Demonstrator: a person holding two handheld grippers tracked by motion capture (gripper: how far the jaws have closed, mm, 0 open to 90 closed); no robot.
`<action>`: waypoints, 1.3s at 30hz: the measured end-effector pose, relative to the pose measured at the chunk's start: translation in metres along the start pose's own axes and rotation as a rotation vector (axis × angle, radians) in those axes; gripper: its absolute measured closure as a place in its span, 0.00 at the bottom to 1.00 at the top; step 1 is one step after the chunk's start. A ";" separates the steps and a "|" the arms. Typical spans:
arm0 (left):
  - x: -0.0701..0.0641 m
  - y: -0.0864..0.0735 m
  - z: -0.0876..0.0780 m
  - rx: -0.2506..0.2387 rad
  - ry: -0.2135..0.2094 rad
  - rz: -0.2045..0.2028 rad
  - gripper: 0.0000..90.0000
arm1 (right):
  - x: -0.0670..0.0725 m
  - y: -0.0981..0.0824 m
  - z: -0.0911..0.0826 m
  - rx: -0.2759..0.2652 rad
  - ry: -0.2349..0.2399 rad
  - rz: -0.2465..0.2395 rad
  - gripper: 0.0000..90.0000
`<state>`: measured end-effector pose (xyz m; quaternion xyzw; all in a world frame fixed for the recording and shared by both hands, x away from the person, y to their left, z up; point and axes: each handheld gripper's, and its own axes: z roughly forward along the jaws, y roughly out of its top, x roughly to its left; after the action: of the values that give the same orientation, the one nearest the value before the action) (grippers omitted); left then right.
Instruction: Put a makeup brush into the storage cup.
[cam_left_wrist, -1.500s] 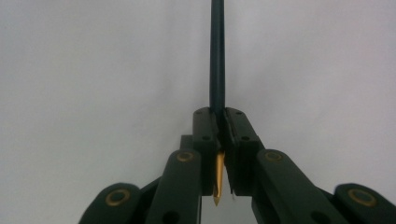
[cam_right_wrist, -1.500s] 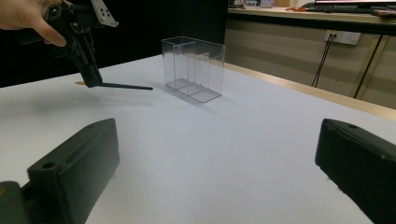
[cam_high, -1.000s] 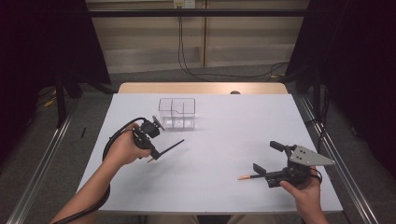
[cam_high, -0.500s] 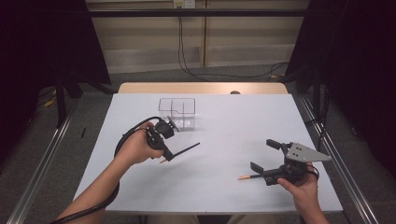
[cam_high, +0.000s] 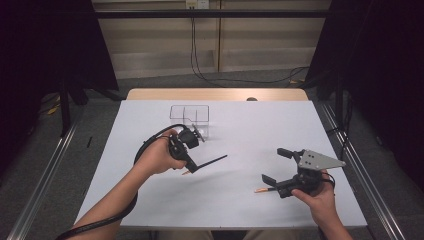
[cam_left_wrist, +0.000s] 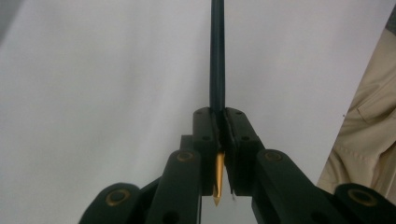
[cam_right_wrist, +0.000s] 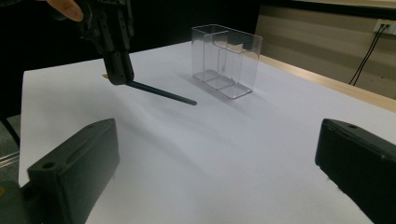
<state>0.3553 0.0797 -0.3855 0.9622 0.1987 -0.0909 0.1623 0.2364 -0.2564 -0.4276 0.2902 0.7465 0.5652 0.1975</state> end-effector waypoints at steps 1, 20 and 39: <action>0.000 0.000 0.000 0.000 0.000 0.000 0.93 | 0.000 0.000 0.000 0.000 0.000 0.000 0.00; -0.018 0.024 0.011 0.005 -0.031 0.090 0.93 | 0.004 0.015 0.024 0.115 0.121 -0.059 0.00; -0.018 0.025 0.015 0.040 -0.041 0.121 0.93 | 0.000 0.027 0.056 0.396 0.212 -0.153 0.14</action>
<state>0.3477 0.0461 -0.3885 0.9735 0.1350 -0.1047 0.1522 0.2770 -0.2098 -0.4175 0.2046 0.8793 0.4184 0.0993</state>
